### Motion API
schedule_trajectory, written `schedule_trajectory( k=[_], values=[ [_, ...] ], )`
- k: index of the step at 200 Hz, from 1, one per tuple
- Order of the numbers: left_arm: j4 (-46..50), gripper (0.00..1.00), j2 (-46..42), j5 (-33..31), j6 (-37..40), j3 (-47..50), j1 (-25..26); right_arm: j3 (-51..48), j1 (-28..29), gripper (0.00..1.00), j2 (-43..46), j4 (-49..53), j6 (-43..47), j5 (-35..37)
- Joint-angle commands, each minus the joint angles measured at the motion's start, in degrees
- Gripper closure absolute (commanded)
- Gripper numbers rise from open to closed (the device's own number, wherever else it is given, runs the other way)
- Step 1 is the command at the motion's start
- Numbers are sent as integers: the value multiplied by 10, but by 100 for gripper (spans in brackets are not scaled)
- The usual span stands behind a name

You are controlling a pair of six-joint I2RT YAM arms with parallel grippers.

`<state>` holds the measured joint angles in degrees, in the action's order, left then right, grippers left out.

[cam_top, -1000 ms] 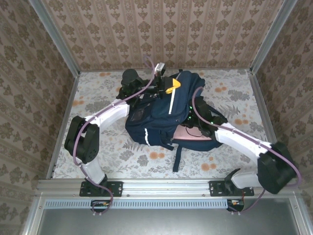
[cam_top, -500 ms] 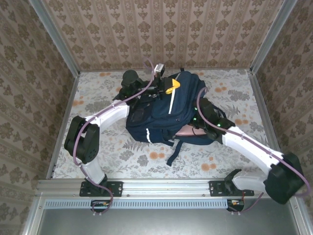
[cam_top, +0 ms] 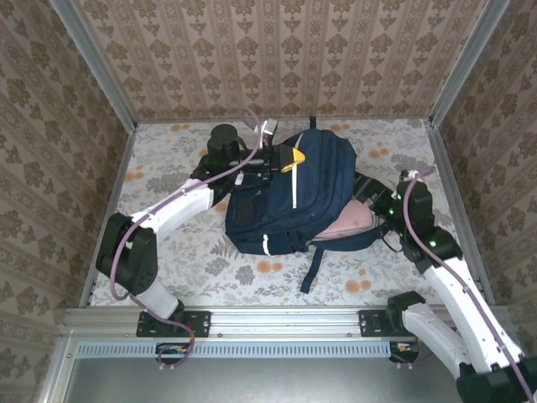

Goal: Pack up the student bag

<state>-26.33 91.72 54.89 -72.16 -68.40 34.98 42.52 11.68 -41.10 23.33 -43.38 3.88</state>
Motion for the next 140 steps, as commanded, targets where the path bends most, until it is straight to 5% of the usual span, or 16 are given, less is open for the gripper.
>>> schedule_trajectory(
  k=[1,43,87,140],
  values=[
    [63,96,-29,-34,102,-2,11,-27,-28,0,44,-6,17,-11],
    [156,88,1,-81,168,-26,47,11,-41,0,59,45,36,20],
    [147,73,68,-98,174,-53,93,68,-41,0,35,94,57,-17],
    [198,55,51,-127,219,-62,86,77,-39,0,15,106,73,-72]
  ],
)
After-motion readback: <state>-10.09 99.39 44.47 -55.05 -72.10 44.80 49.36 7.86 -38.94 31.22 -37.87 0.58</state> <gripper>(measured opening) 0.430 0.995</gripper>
